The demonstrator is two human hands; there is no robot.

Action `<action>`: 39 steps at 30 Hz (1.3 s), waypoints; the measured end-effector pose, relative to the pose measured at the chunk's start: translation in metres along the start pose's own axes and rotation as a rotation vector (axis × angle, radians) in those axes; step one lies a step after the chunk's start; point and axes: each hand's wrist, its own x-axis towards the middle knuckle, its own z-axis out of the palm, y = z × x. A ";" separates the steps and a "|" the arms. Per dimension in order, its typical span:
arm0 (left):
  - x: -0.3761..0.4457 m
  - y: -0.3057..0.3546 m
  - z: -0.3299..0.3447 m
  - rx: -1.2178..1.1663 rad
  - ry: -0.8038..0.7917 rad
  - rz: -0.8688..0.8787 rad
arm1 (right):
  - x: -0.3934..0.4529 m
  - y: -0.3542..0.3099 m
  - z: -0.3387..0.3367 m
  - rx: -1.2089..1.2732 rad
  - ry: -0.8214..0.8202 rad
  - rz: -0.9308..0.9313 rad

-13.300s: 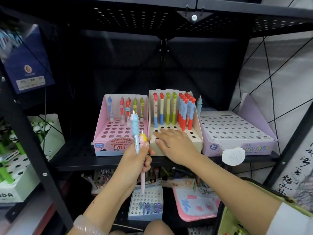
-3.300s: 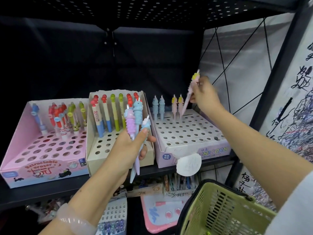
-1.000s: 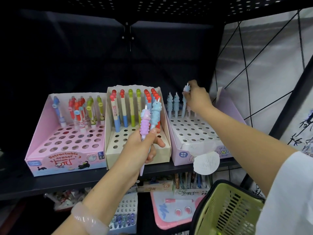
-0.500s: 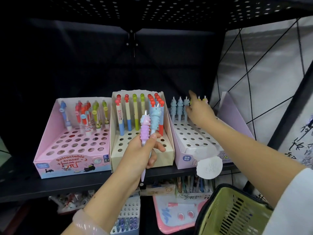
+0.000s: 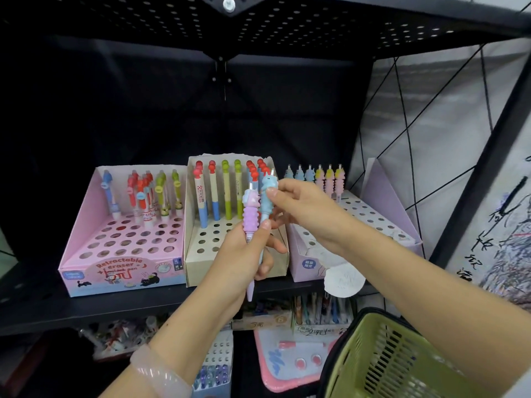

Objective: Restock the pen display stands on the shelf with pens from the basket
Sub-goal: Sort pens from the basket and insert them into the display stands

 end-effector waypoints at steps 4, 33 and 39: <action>0.003 0.001 0.003 0.027 -0.008 -0.062 | 0.007 0.001 -0.020 0.146 0.206 0.026; 0.015 -0.001 -0.016 -0.072 0.074 -0.048 | 0.082 0.058 -0.056 -0.758 0.208 0.097; 0.004 0.004 -0.024 -0.074 0.121 -0.037 | 0.074 0.066 -0.047 -0.863 0.247 0.159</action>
